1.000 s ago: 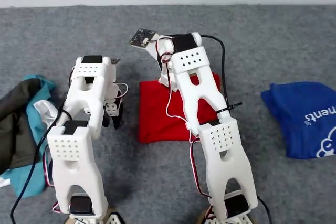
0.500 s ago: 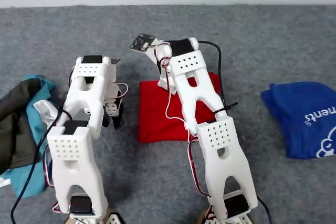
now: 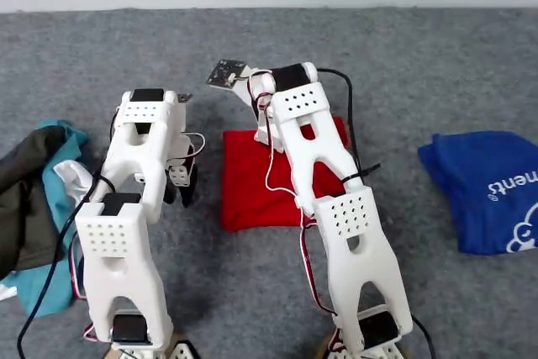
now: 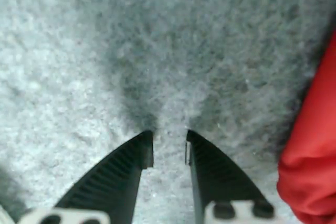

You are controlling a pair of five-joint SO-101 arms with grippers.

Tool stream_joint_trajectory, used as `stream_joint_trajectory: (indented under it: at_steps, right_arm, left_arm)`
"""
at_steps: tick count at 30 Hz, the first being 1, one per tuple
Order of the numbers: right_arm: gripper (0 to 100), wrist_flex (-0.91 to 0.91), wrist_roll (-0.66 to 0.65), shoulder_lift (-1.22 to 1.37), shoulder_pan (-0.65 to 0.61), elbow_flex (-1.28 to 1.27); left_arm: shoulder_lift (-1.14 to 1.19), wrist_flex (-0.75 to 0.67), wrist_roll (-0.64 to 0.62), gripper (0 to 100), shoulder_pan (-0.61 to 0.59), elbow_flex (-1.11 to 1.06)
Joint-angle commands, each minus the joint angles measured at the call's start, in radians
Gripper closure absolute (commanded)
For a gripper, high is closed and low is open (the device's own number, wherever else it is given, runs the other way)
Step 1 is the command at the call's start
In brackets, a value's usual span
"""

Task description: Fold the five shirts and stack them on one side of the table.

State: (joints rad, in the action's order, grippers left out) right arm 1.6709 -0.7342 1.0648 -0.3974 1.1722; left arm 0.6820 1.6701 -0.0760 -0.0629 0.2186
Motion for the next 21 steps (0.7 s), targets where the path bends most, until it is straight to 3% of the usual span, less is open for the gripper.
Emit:
stream_joint_trajectory:
  at_steps: [1,10,21]
  right_arm:
    - [98.8,0.097,-0.008,-0.077,0.013,0.098]
    - [98.8,0.127,0.046,-0.166,0.058,0.115]
    - [94.5,0.124,0.046,-0.191,0.051,-0.126]
  left_arm:
    - [-0.005,-0.011,0.008,90,-0.002,0.002]
    - [-0.003,-0.011,0.008,90,-0.002,0.002]
    - [-0.003,-0.011,0.008,90,-0.002,0.002]
